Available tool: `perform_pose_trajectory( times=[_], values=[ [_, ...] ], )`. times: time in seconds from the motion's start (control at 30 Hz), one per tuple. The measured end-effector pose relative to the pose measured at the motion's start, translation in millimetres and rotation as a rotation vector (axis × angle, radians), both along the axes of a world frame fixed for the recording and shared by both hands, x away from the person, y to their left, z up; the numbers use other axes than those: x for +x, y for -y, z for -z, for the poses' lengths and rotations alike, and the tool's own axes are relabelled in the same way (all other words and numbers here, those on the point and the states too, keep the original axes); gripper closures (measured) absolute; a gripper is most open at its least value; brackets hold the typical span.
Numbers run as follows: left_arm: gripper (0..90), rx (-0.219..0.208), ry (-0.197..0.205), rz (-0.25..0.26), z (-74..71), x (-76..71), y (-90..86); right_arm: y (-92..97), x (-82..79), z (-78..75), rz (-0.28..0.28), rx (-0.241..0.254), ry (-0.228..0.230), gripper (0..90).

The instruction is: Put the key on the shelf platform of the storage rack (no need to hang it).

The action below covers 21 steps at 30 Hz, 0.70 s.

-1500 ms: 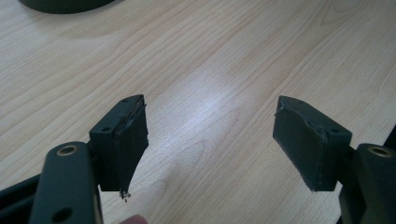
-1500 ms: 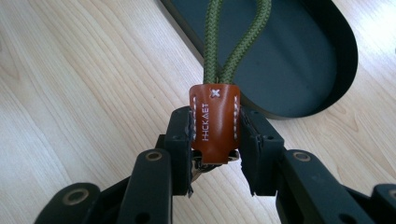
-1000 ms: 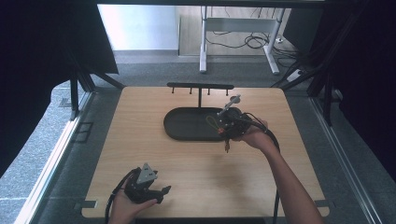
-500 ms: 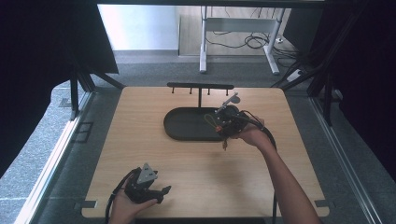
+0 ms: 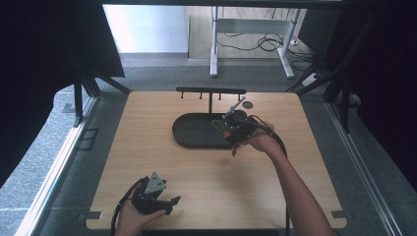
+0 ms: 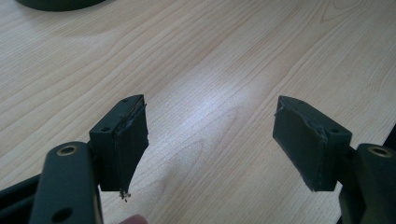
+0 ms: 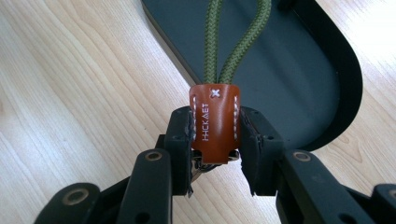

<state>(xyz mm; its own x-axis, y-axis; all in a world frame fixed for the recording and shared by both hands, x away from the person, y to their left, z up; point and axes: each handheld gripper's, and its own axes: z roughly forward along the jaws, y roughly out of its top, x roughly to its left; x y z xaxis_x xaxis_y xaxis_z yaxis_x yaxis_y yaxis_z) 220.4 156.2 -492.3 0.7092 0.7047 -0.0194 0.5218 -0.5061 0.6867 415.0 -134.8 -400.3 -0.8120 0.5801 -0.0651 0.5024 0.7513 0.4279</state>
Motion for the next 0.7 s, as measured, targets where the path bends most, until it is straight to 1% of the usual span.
perform_pose_trajectory(
  times=[0.17,0.33,0.57,0.7],
  values=[
    [26.9,0.000,0.001,0.000,-0.2,0.0,-0.7,-2.5,2.8,1.0,0.003,0.000,-0.005,66.7],
    [27.0,-0.005,0.001,-0.005,-0.1,0.1,-1.1,-5.0,3.2,2.6,-0.006,-0.005,-0.003,66.7],
    [26.3,0.007,0.006,0.001,0.9,0.2,0.3,-5.6,4.7,3.7,-0.006,-0.006,-0.003,66.7],
    [26.3,0.006,0.003,0.004,0.9,0.0,1.3,-6.0,5.5,4.5,-0.006,-0.009,-0.005,66.7]
  ],
)
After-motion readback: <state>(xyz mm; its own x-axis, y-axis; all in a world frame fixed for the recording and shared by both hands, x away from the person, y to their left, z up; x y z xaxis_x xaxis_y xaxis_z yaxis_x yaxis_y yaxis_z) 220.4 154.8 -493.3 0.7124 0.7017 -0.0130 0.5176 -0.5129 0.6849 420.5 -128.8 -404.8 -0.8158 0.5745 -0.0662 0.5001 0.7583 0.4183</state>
